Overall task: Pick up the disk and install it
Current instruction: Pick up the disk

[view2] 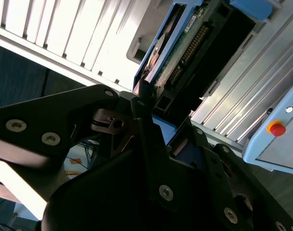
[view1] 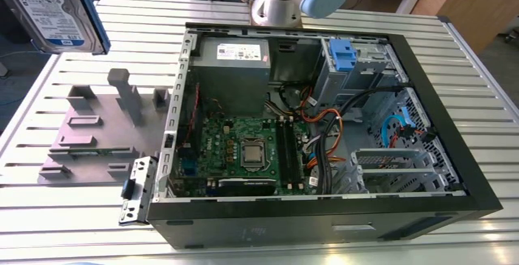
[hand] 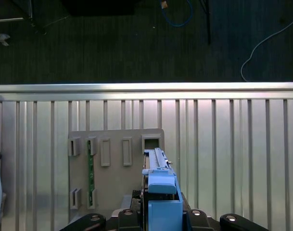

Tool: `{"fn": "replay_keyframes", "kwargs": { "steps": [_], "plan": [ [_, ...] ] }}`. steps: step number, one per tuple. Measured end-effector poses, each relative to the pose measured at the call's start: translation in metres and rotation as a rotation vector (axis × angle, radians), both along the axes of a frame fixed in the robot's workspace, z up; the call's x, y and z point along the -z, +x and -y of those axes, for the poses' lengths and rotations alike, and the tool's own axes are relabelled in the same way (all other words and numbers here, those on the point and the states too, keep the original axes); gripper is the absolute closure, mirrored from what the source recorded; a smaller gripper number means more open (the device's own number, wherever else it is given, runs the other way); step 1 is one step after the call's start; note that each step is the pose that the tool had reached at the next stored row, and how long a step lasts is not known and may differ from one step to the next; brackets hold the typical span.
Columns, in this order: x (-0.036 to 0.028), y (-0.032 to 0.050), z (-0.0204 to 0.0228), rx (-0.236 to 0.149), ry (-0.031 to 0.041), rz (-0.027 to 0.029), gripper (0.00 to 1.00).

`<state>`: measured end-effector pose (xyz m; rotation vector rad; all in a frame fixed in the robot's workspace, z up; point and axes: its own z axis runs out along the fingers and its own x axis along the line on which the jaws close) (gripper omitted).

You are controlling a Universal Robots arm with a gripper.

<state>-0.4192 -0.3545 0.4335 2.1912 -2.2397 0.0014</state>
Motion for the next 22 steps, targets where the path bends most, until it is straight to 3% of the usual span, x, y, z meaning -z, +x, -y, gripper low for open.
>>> {"fn": "replay_keyframes", "kwargs": {
  "steps": [22],
  "plan": [
    [-0.0067,0.0,0.0,0.0,0.0,0.0001,0.63]
  ]
}}
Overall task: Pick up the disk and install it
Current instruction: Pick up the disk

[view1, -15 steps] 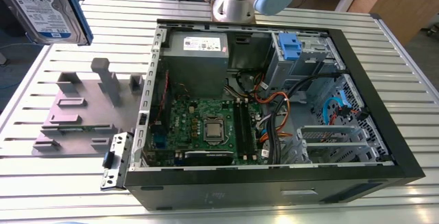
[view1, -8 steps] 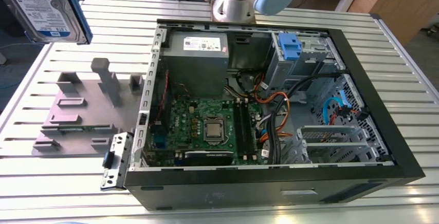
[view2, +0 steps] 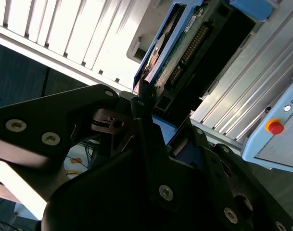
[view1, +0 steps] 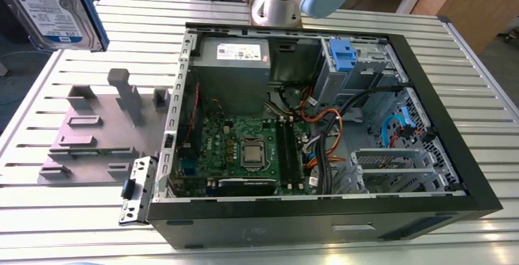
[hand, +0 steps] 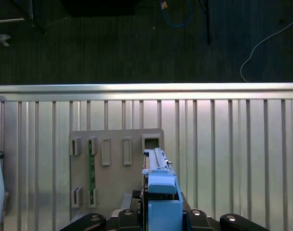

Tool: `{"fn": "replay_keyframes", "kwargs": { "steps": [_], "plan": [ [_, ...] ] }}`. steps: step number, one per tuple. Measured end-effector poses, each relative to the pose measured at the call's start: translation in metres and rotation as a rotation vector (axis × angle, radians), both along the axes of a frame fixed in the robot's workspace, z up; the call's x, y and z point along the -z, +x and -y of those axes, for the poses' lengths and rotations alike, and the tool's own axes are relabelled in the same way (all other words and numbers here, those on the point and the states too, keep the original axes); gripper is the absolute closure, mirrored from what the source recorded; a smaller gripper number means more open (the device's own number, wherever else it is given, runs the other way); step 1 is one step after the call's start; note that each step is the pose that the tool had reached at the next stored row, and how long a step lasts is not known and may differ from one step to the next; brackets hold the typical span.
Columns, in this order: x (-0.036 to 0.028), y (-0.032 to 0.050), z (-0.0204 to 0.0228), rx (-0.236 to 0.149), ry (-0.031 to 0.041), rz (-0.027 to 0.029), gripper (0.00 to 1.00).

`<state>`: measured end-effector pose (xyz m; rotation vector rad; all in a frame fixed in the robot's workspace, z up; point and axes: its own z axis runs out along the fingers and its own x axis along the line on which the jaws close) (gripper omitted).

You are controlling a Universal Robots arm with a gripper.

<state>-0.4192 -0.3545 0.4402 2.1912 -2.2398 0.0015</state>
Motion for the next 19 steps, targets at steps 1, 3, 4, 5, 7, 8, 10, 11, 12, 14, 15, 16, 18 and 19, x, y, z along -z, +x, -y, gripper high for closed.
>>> {"fn": "replay_keyframes", "kwargs": {
  "steps": [1,3,4,5,7,8,10,11,12,14,15,16,18,19],
  "plan": [
    [-0.0006,0.0,0.0,0.0,0.0,-0.0001,0.63],
    [-0.0016,0.0,0.0,0.0,0.0,-0.0001,0.63],
    [-0.0026,0.0,0.0,0.0,0.0,0.0,0.63],
    [-0.0028,0.0,0.0,0.0,0.0,0.0,0.63],
    [-0.0031,0.0,0.0,0.0,-0.0001,-0.0001,0.63],
    [-0.0033,0.0,0.0,0.0,0.0,-0.0001,0.63],
    [-0.0037,0.0,0.0,0.0,0.0,-0.0001,0.63],
    [-0.0038,0.0,0.0,0.0,0.0,0.0,0.63],
    [-0.004,0.0,0.0,0.0,0.0,-0.0001,0.63],
    [-0.0044,0.0,0.0,0.0,-0.0001,-0.0001,0.63],
    [-0.0045,0.0,0.0,0.0,0.0,0.0,0.63],
    [-0.0047,0.0,0.0,0.0,0.0,0.0,0.63],
    [-0.0051,0.0,0.0,0.0,0.0,-0.0001,0.63],
    [-0.0053,0.0,0.0,0.0,-0.0001,-0.0001,0.63]
  ]
}}
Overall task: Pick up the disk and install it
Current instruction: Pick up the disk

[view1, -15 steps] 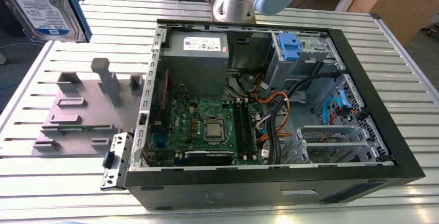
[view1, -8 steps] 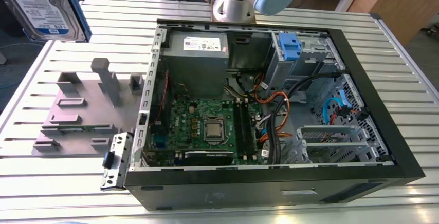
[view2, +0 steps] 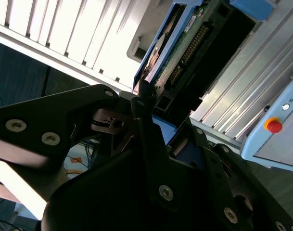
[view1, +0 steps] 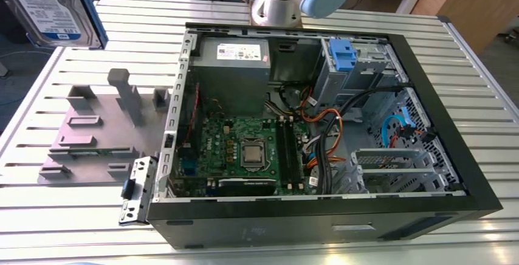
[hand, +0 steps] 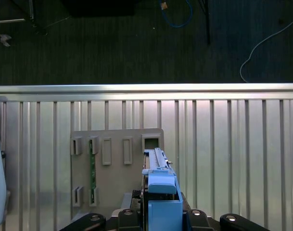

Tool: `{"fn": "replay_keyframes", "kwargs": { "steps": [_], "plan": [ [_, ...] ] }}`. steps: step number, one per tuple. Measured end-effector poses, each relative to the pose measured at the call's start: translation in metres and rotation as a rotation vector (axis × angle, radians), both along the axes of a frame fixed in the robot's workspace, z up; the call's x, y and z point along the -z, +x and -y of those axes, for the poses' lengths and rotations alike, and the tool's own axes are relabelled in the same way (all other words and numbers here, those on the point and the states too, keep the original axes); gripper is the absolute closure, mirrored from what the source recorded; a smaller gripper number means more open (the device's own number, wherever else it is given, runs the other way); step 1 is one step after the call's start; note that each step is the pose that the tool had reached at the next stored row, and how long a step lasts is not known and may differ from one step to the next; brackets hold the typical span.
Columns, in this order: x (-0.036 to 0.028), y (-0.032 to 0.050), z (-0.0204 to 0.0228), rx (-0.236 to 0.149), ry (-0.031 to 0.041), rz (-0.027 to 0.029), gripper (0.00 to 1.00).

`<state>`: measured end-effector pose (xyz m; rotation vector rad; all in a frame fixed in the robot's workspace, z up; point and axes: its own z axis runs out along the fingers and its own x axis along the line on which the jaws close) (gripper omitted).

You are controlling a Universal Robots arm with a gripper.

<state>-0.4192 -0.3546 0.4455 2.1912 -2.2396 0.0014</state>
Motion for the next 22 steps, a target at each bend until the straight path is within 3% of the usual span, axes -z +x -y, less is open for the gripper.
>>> {"fn": "replay_keyframes", "kwargs": {
  "steps": [22],
  "plan": [
    [-0.0066,0.0,0.0,0.0,0.0,0.0001,0.63]
  ]
}}
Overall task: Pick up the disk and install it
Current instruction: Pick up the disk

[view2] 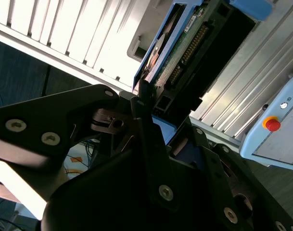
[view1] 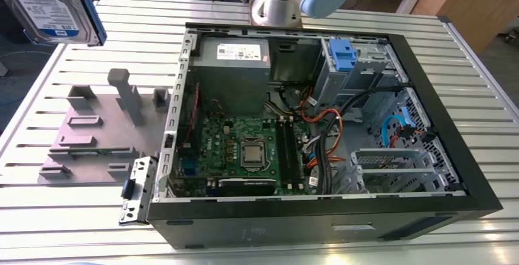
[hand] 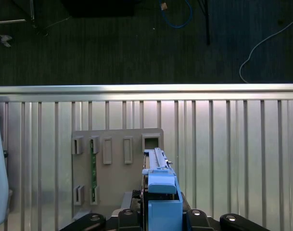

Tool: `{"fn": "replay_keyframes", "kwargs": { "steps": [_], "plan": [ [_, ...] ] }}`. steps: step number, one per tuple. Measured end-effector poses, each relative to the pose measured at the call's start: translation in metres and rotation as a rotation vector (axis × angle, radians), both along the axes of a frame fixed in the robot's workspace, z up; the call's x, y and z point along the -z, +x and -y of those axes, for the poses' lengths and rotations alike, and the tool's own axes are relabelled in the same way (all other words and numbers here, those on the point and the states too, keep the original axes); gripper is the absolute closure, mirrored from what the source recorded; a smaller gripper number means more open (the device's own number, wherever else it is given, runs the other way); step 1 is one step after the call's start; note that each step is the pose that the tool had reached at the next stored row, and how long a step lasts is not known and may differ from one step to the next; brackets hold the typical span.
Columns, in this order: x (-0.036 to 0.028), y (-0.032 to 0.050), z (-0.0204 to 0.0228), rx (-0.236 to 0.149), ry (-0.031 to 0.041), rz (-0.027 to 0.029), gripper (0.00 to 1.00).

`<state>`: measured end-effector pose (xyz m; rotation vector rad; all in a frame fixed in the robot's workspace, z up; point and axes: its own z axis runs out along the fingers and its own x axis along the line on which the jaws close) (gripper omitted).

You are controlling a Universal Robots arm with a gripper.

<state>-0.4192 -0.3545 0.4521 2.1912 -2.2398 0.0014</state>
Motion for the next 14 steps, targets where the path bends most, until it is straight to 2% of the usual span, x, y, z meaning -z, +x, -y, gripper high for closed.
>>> {"fn": "replay_keyframes", "kwargs": {
  "steps": [3,14],
  "plan": [
    [-0.0034,0.0,0.0,0.0,0.0,-0.0001,0.63],
    [-0.0053,0.0,0.0,0.0,0.0,0.0,0.63]
  ]
}}
